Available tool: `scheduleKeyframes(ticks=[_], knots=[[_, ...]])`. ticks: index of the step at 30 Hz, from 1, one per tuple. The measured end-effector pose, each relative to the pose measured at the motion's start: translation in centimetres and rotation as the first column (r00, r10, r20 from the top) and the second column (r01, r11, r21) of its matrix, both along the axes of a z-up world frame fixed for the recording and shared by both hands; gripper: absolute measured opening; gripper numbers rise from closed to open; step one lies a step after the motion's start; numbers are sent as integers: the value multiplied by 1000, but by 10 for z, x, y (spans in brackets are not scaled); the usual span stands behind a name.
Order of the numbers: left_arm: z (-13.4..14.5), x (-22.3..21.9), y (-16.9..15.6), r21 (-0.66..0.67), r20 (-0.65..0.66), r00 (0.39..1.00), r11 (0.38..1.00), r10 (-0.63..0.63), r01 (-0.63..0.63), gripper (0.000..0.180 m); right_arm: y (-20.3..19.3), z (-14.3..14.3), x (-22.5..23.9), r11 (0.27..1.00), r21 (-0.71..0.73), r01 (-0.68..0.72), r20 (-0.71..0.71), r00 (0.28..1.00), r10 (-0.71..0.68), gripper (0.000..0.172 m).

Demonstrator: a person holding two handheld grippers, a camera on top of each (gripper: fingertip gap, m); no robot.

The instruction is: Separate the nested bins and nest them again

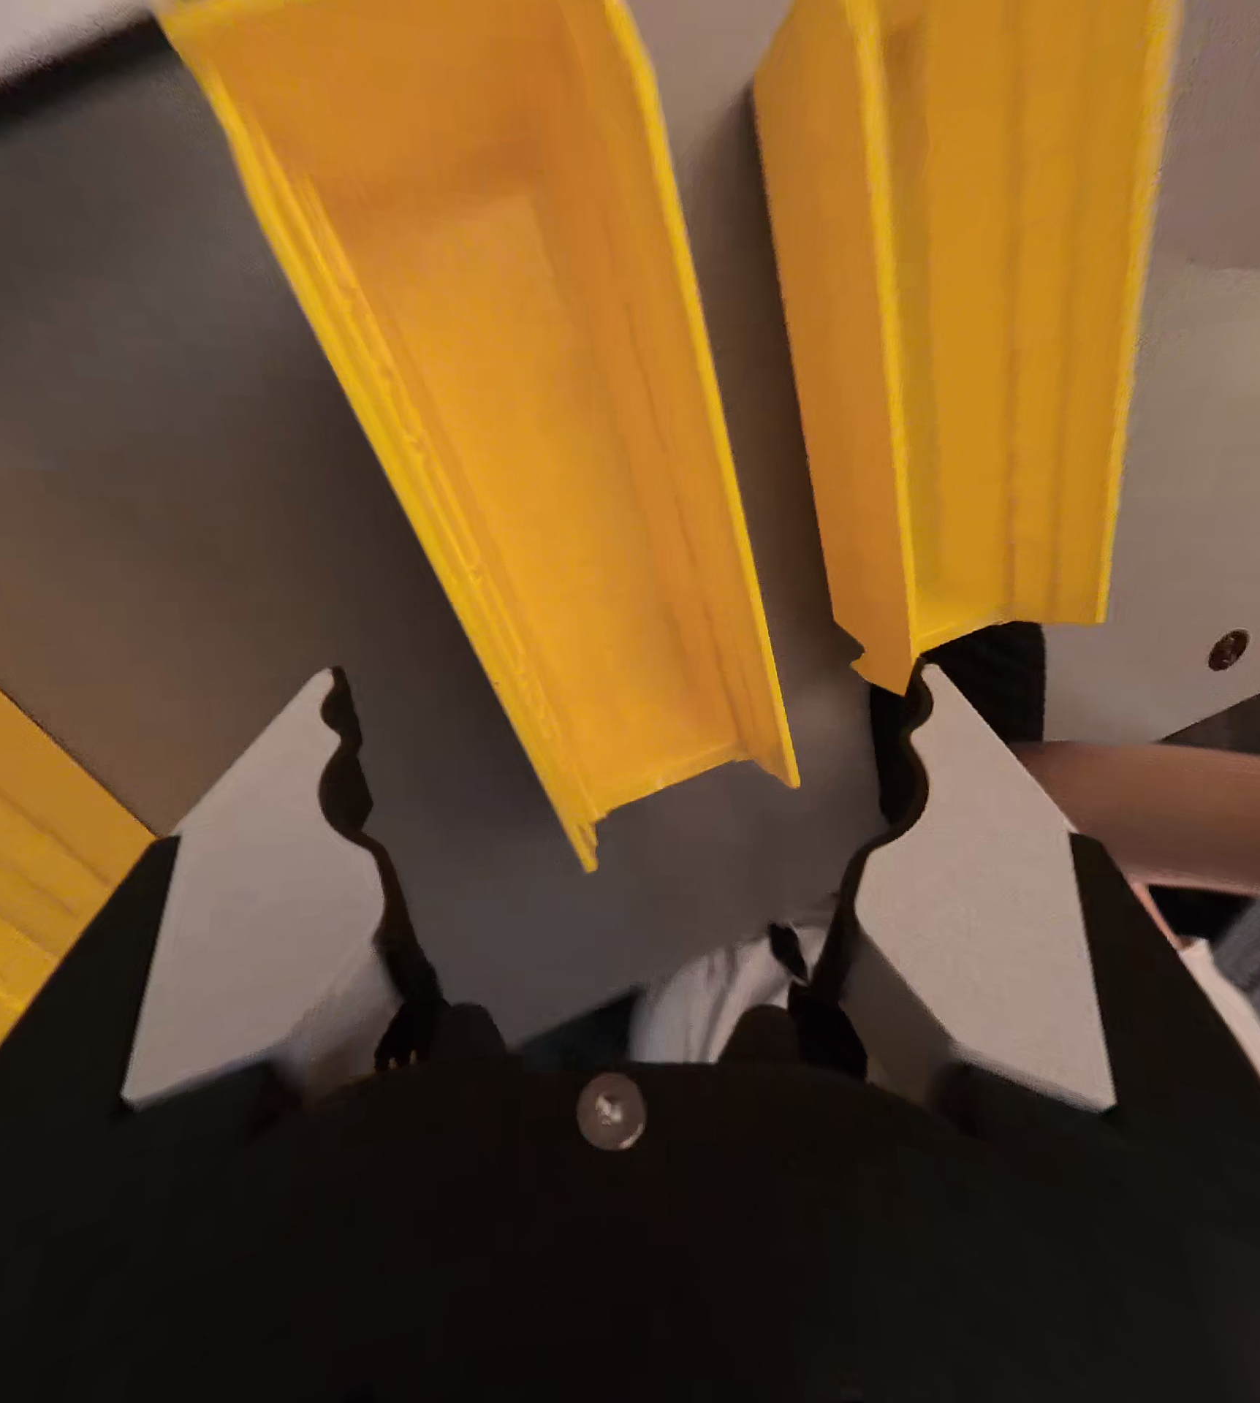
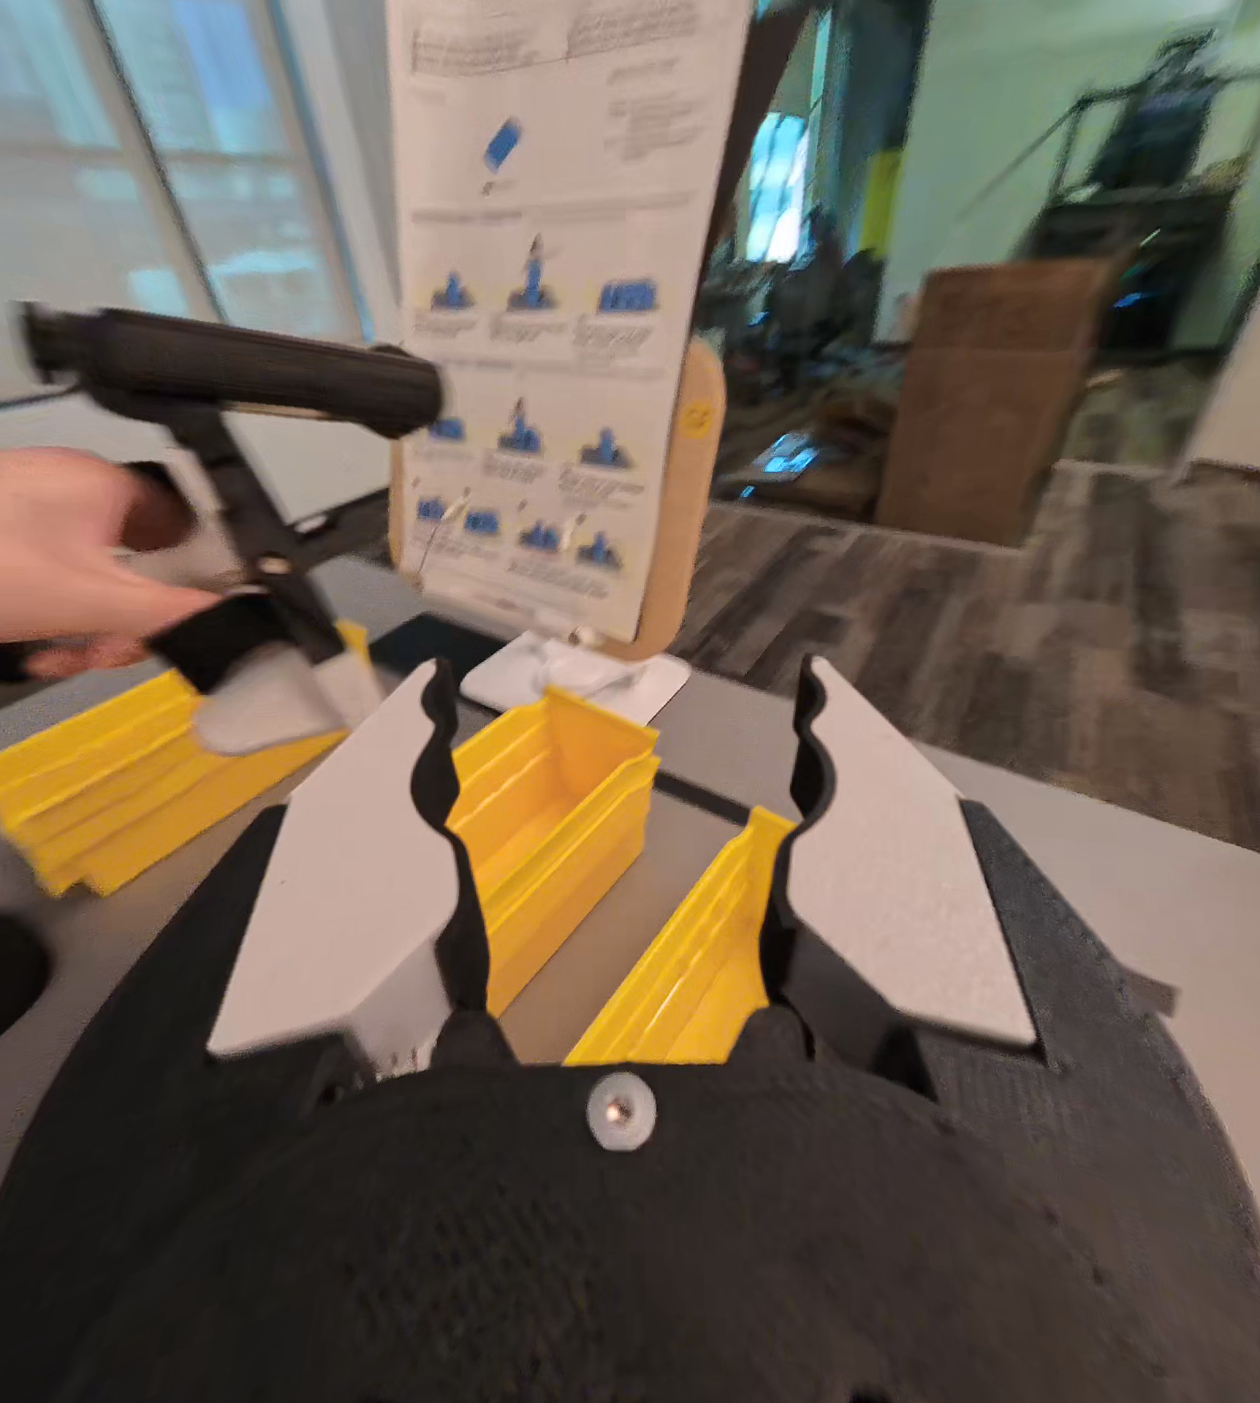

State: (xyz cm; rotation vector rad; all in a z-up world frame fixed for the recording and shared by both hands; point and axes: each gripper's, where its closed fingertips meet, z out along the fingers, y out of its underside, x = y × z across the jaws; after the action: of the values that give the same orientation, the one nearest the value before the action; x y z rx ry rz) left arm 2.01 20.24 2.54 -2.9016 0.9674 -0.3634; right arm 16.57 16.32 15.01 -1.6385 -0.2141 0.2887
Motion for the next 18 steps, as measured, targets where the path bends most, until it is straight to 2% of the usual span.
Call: scheduleKeyframes(ticks=[3,5,6,8,10,12,13,14,15,18], knots=[[52,-9,3,231,228,967,971,-111,57,125,-2,6,16,995,27,92,-2,996,-92,100],[85,-18,-3,372,399,896,928,-195,36,123,3,-12,29,986,-59,158,43,987,-155,110],[100,-23,-10,426,490,838,904,-243,13,124,7,-26,35,973,-127,191,74,980,-183,114],[124,-36,-29,483,657,678,875,-331,-41,123,8,-66,47,914,-324,244,130,969,-212,119],[147,-51,-51,506,782,463,859,-418,-81,115,8,-109,49,813,-531,239,111,971,-213,125],[168,-69,-65,546,825,255,827,-504,-131,98,10,-142,45,718,-657,229,117,972,-203,128],[177,-79,-69,577,815,171,801,-553,-158,88,11,-158,46,669,-697,256,156,966,-206,131],[183,-88,-72,608,794,117,775,-597,-171,78,12,-171,44,627,-730,273,186,962,-201,135],[182,-96,-71,635,772,107,752,-626,-177,74,14,-182,38,597,-754,273,199,962,-188,137],[167,-116,-50,692,722,191,682,-665,-237,73,10,-208,31,503,-803,320,271,947,-170,142]])
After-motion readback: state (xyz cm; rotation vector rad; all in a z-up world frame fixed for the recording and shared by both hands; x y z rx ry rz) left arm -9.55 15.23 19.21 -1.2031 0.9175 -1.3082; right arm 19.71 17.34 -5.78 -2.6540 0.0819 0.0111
